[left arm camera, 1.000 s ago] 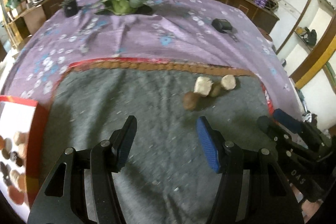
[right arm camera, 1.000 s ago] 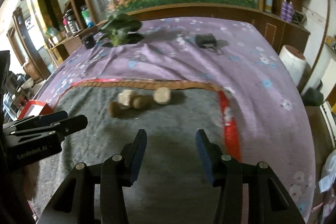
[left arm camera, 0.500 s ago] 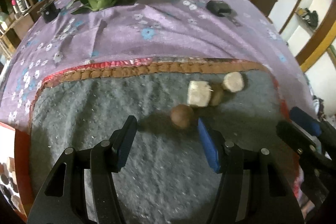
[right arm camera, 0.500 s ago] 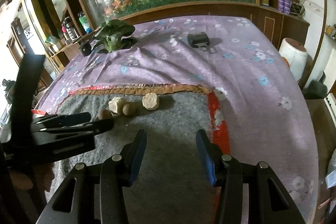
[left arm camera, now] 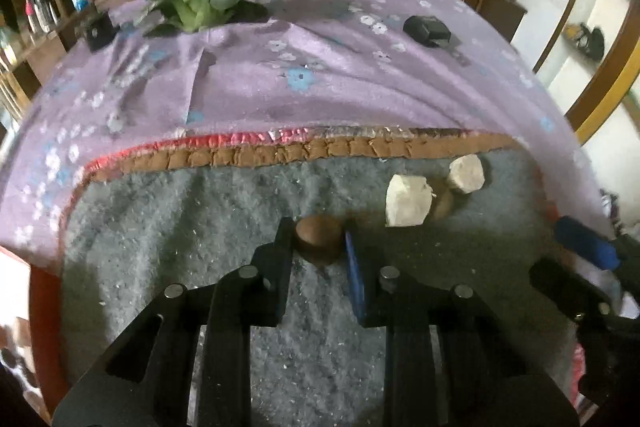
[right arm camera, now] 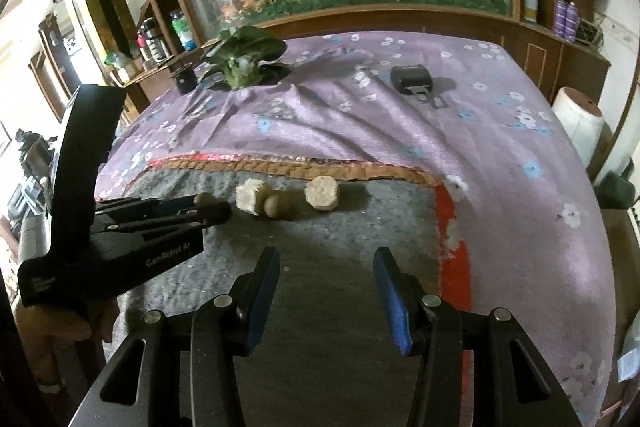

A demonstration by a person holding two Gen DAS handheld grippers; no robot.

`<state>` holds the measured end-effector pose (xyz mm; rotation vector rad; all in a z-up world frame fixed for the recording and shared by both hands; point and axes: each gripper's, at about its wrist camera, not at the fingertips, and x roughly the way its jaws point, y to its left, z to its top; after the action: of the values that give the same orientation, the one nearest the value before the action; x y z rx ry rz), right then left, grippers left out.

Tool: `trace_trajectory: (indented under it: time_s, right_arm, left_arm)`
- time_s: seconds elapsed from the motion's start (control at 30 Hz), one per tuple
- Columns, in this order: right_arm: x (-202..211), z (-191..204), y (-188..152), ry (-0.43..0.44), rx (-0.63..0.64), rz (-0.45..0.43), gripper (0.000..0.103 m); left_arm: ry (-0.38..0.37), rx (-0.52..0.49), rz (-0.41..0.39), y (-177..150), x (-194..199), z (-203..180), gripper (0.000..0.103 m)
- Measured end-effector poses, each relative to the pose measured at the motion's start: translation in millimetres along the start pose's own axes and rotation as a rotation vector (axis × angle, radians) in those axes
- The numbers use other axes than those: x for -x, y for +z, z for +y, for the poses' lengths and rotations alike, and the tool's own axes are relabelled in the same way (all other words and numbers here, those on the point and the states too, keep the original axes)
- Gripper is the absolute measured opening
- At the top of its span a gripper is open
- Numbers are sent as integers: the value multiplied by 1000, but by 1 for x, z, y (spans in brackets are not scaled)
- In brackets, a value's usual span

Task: Organize fruits
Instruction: 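Grasp another brown ball with the left gripper while the right gripper grasps a beige cake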

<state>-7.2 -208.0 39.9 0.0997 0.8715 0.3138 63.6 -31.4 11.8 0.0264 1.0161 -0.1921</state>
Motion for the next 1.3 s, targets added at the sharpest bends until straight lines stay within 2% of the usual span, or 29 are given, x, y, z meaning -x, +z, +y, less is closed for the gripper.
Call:
trace_trajectory:
  time_s: [0.23,0.37,0.47,0.53,0.57,0.63,0.67,0.77,0.83,0.9,1.07,1.23,1.3]
  right_arm:
    - [-13,29,23,115,55,0,48]
    - [-40,49,42,121,122,32,48]
    - [-63,61,47,88,149,86,48]
    - [-71,74,48,74,193,79,48]
    - [-73,81,49,93,206,89,48]
    - [-74,97,49,203,216,110,48]
    - [-73,102,49,221,223,108,48]
    - [-62,107,47,204,235,70,48]
    - [-59,103,46,148,245,54,48]
    - [-58,100,44,101,263,52,48]
    - [-67,94,42,58,327,53,48]
    - [-97,87,44,37,373,164,48]
    - [-101,88,43,37,392,145,45]
  left_arm:
    - [68,37,-54,-15,33,19,23]
    - [106,58,-88,-30,57,36,23]
    - [130,71,-104,-39,72,50,23]
    - [144,84,-111,-43,79,59,23]
    - [150,88,-112,-46,83,64,23]
    - [166,99,-118,-48,87,72,23]
    - [172,99,-118,-49,88,74,23]
    - [172,106,-123,-50,90,79,23]
    - [165,105,-125,-51,90,80,23]
    - [154,107,-124,-51,89,79,23]
    - [132,104,-113,-53,87,75,23]
    - [126,103,-102,-53,82,73,23]
    - [125,102,-99,-53,82,71,23]
